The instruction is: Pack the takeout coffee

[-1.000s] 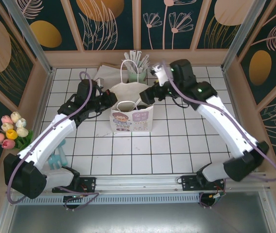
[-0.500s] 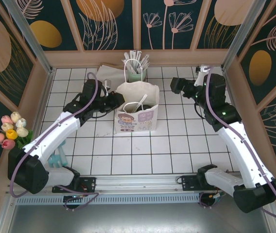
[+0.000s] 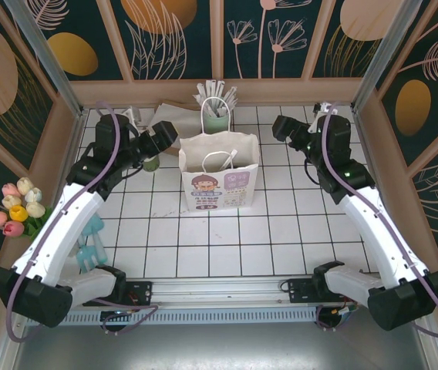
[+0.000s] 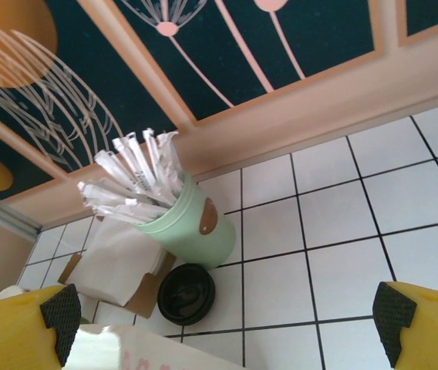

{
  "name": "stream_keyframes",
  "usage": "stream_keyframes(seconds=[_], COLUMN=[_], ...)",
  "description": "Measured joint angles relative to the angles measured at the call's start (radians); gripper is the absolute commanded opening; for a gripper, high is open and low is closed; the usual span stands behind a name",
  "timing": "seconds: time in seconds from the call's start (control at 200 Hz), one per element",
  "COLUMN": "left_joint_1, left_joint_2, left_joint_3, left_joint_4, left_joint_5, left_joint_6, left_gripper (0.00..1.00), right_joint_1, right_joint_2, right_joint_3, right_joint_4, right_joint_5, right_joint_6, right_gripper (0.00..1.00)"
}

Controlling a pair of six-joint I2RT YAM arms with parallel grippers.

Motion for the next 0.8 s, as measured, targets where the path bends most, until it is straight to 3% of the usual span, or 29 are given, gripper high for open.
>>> stream_keyframes(seconds=[0.155,0.425,0.801], left_joint_1=[0.023,0.058,0.095], left_joint_2=[0.099,0.443,0.928], left_joint_3=[0.038,0.425,0.927], left_joint_4=[0.011,-0.084,-0.314], left_joint_5=[-0.031,-0.272,-0.295], left_joint_6=[0.027,0.296,0.47], left_gripper=[0.98,0.98,0.96], right_joint_1=[0.0,0.0,0.0], right_joint_2=[0.024,0.035,0.035], right_joint_3=[0.001,0.004,0.009], right_joint_4=[-0.002,-0.006,-0.036], right_joint_5=[0.045,0.093,0.125], right_joint_6=[0.03,0.071,0.093], right_gripper=[0.99,0.99,0.99])
